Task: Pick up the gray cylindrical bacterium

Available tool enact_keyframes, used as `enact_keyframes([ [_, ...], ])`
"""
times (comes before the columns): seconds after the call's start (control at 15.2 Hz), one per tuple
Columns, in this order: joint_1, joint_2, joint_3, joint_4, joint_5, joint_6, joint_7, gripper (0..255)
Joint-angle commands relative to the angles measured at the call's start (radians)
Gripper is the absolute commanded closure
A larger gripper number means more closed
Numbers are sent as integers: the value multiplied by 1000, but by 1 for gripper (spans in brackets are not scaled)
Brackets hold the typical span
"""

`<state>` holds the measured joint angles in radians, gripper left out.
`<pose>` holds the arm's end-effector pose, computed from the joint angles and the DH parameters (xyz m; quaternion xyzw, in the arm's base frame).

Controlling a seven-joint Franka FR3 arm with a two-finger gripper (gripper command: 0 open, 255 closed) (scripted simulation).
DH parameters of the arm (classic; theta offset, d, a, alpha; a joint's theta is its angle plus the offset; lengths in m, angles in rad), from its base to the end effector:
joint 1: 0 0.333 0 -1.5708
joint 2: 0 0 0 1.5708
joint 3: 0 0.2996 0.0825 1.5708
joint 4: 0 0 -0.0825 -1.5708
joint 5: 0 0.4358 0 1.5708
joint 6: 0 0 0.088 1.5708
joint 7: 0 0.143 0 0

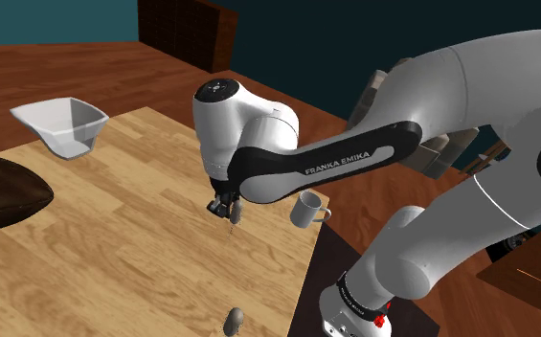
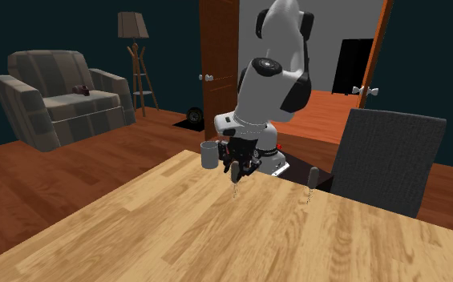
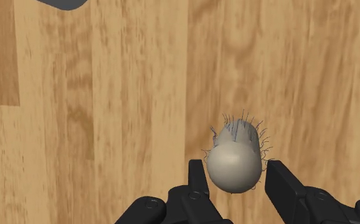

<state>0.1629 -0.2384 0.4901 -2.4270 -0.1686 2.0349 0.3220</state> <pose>0.3941 0.2700 0.2936 0.9681 0.1956 -0.0231 0.1551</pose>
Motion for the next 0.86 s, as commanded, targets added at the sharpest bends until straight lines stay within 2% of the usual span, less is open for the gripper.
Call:
enact_keyframes([
  [0.0,1,-16,-5,12,8,-24,-13,255],
  [0.66,8,-78,-23,95,37,-159,-65,255],
  [0.79,8,-79,-24,96,37,-161,-65,255],
])
